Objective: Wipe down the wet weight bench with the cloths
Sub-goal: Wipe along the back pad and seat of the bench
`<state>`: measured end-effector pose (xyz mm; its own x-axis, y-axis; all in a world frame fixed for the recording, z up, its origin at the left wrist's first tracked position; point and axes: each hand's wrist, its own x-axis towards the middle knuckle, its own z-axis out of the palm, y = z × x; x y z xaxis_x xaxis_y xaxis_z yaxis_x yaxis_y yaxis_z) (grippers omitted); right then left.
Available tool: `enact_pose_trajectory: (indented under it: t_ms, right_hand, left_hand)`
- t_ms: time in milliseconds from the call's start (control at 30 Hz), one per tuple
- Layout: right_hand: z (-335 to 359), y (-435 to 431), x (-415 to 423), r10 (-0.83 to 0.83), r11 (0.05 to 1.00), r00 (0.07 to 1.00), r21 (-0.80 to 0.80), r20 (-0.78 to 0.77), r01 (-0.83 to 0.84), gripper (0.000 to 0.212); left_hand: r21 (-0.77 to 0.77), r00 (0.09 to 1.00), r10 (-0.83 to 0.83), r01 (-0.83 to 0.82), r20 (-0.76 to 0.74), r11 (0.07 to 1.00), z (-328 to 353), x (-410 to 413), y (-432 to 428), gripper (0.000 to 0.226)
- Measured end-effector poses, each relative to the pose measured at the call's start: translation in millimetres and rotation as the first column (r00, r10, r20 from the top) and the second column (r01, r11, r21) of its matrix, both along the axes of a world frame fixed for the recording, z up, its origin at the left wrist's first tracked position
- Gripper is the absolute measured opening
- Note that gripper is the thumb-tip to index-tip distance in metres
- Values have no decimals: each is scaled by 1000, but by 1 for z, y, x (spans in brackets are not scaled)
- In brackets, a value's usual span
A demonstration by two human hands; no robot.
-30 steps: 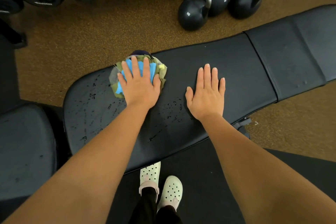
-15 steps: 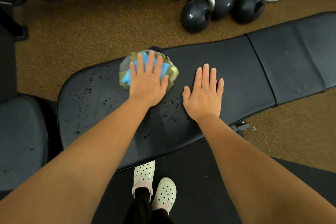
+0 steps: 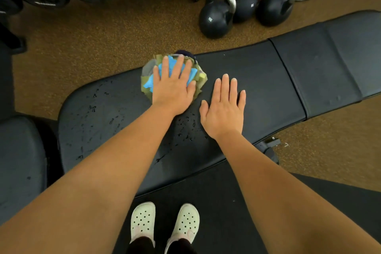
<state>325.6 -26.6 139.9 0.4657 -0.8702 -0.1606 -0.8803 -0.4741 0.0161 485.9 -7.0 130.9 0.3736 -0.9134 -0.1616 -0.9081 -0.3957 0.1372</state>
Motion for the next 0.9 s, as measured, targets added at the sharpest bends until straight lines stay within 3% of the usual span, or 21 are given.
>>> enact_pose_trajectory:
  t_ms: [100, 167, 300, 400, 433, 467, 533, 600, 667, 700, 767, 833, 900]
  right_hand:
    - [1, 1, -1, -2, 1000, 1000, -8, 4, 2, 71]
    - [1, 1, -1, -3, 1000, 1000, -7, 2, 3, 71]
    - [0, 2, 0, -16, 1000, 1000, -4, -3, 16, 70]
    - [1, 2, 1, -25, 1000, 1000, -6, -7, 25, 70]
    - [1, 2, 1, -25, 1000, 1000, -3, -11, 25, 70]
    - [1, 2, 1, -24, 1000, 1000, -2, -14, 24, 70]
    - [1, 2, 0, -20, 1000, 1000, 0, -10, 20, 70]
    - [2, 2, 0, -20, 1000, 1000, -3, -10, 20, 70]
    - [2, 3, 0, -19, 1000, 1000, -3, -14, 19, 70]
    - [2, 3, 0, -18, 1000, 1000, 1, -15, 18, 70]
    - [3, 2, 0, -25, 1000, 1000, 5, -9, 25, 70]
    - [2, 2, 0, -29, 1000, 1000, 4, -7, 29, 70]
    - [1, 2, -1, -21, 1000, 1000, 1, 8, 21, 70]
  left_hand:
    - [-30, 953, -301, 301, -5, 953, -1, 11, 27, 63]
    - [-35, 925, -379, 379, -1, 925, -7, 36, 52, 63]
    - [-1, 996, -85, 85, 22, 996, -10, 57, 66, 65]
    - [15, 972, 236, -236, 4, 972, -7, 28, 40, 65]
    - [36, 964, 267, -268, 7, 963, -7, 18, 35, 65]
    - [44, 973, 228, -229, 21, 972, -8, 12, 36, 65]
    - [20, 999, -27, 26, 30, 999, -7, 13, 51, 66]
    - [-15, 940, -338, 339, 31, 941, -6, 35, 67, 67]
    - [-14, 879, -472, 474, 64, 880, -10, 57, 69, 66]
    - [-18, 902, -427, 429, 66, 903, -11, 58, 65, 66]
    - [-37, 991, -136, 136, 18, 990, -10, 39, 53, 65]
    - [-23, 983, 179, -179, -33, 984, -7, 6, 38, 65]
    - [16, 954, 291, -291, -76, 957, -4, -18, 27, 65]
